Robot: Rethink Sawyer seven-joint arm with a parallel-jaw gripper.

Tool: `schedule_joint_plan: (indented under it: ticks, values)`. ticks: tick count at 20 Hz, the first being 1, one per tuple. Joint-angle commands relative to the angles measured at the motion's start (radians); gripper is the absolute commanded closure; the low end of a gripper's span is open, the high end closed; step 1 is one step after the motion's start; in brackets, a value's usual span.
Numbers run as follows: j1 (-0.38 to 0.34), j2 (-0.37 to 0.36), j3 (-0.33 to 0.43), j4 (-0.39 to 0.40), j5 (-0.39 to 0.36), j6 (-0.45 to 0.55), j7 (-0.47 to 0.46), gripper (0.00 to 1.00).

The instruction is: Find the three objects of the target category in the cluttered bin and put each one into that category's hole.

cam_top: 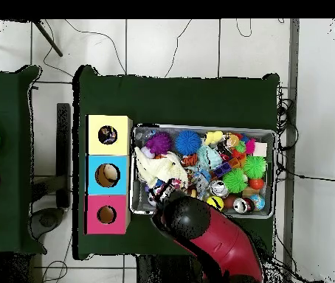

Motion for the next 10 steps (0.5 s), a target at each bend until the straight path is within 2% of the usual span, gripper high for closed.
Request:
schedule_joint_plan:
  ticks: [1, 4, 10]
  values:
    - [0.028, 0.04, 0.017, 0.031, 0.056, -0.019, 0.295, 1.0]
    - [0.052, 0.052, -0.005, -0.008, 0.05, 0.024, 0.326, 1.0]
    - [0.096, 0.077, -0.012, -0.047, 0.065, 0.032, 0.383, 1.0]
